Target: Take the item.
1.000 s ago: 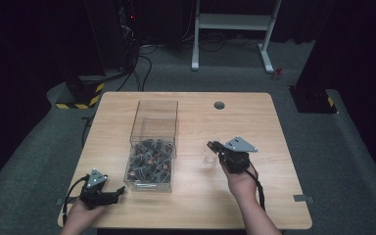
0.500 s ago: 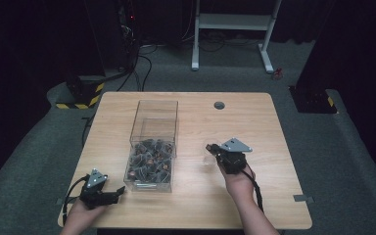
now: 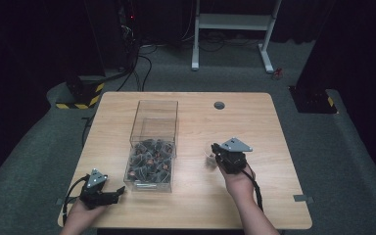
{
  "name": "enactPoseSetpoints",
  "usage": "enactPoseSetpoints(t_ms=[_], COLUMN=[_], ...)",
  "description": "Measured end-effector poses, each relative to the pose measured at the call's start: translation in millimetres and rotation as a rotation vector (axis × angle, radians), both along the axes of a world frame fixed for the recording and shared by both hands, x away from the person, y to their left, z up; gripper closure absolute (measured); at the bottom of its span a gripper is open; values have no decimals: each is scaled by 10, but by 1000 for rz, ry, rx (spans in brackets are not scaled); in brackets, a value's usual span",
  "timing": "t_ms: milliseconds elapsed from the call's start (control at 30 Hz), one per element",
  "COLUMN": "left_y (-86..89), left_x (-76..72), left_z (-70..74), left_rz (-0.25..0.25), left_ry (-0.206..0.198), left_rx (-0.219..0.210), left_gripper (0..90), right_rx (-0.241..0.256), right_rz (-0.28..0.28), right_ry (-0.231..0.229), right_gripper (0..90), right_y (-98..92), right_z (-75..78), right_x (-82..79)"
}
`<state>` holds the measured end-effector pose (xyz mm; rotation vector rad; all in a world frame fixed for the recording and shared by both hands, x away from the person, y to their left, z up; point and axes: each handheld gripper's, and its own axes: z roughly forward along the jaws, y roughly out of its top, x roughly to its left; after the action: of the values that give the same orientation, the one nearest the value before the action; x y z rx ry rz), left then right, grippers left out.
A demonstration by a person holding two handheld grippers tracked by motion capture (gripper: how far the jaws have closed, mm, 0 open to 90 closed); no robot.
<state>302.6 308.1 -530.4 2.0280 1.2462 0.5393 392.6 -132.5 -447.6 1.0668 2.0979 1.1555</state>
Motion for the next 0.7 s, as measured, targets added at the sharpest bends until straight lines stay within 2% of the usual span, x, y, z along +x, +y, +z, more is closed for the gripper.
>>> enactPoseSetpoints(t_ms=[700], left_y=[0], left_x=[0], left_z=[0], left_rz=[0], left_ry=[0], left_rx=[0], left_gripper=[142], right_rx=[24], right_rz=[8], right_ry=[-9], right_gripper=[735], right_y=[-3], right_z=[68], right_x=[-32])
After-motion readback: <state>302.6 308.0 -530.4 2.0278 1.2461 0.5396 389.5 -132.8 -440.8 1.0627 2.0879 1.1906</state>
